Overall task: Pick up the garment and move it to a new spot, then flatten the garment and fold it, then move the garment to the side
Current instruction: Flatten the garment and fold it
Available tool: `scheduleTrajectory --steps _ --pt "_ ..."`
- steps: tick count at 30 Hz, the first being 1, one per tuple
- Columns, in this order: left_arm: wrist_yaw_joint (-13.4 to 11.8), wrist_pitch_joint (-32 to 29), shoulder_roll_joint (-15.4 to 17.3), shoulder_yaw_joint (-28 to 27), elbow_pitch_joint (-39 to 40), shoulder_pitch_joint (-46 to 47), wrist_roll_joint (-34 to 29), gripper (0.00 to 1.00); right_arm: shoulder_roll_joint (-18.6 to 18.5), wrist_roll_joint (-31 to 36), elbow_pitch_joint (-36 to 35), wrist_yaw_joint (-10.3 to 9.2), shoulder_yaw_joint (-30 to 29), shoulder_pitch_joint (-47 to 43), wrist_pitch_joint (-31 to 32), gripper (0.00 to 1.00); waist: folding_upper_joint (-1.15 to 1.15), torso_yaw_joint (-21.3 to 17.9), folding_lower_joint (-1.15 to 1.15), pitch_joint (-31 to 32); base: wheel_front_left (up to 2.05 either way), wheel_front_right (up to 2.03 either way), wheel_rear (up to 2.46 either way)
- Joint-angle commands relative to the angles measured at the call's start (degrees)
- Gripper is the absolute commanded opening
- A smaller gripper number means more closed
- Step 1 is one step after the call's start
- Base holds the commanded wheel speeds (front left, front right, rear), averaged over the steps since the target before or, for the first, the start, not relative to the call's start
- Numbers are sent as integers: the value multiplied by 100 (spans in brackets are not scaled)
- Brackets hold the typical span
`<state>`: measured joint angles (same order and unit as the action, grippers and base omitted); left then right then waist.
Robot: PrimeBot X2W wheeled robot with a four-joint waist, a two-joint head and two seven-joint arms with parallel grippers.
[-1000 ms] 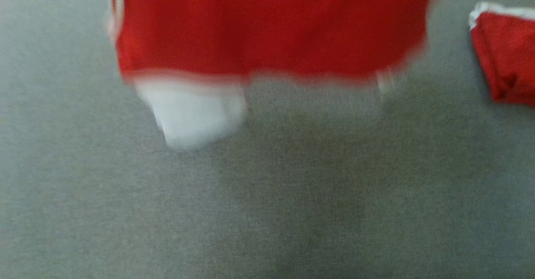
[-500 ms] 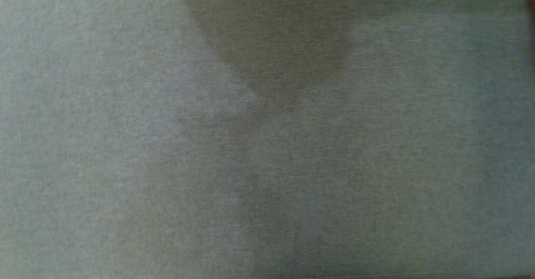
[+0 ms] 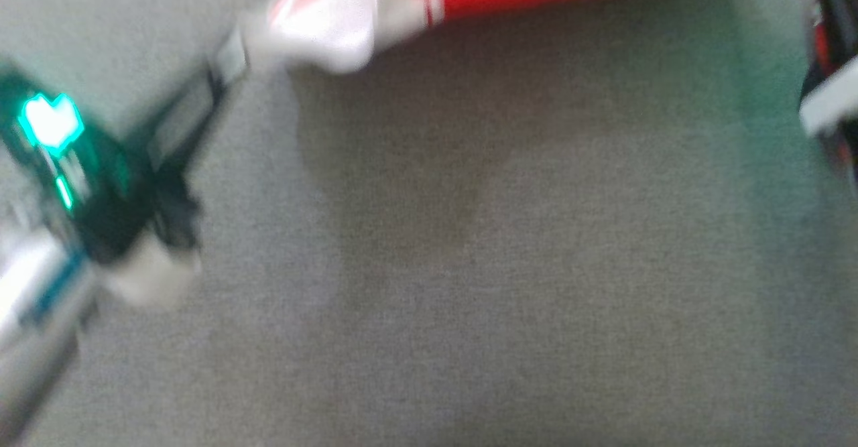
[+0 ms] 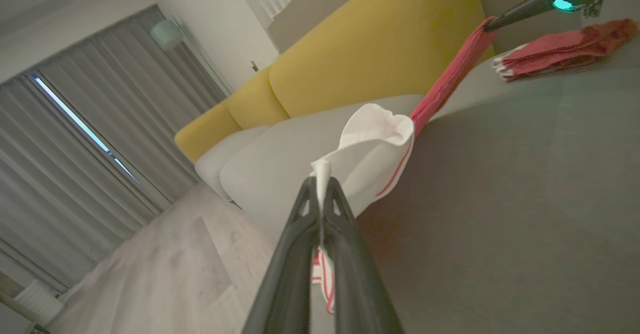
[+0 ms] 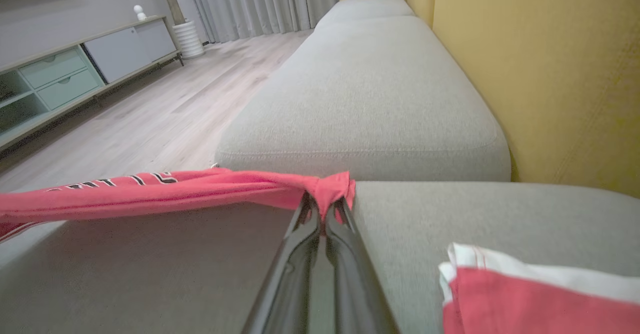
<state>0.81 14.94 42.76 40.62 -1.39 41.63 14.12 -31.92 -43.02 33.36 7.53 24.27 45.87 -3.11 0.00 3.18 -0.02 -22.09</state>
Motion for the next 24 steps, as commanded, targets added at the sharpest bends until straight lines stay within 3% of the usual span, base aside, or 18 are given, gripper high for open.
scheduleTrajectory --steps 1,8,14,19,24 --pt "-72 6 408 -286 262 -273 76 0 -209 -106 -276 -4 32 -356 -36 0 0 -13 2 365 0 0 0" --pt "-281 6 504 30 785 -2164 457 0 -490 -415 -994 -4 -154 -1932 74 0 0 -14 2 876 0 0 0" --pt "-445 -96 558 302 967 -3188 842 0 -572 -474 -1709 -4 -632 -3396 255 0 0 35 2 1146 0 0 0" --pt "-528 -250 651 402 1150 -3609 1078 0 -468 -359 -2444 -4 -1265 -4579 542 0 0 54 2 1211 0 0 0" --pt "-528 -297 658 304 1220 -3393 1089 0 -58 -46 -3280 -4 -1976 -5317 1077 0 0 67 2 1111 0 0 0"
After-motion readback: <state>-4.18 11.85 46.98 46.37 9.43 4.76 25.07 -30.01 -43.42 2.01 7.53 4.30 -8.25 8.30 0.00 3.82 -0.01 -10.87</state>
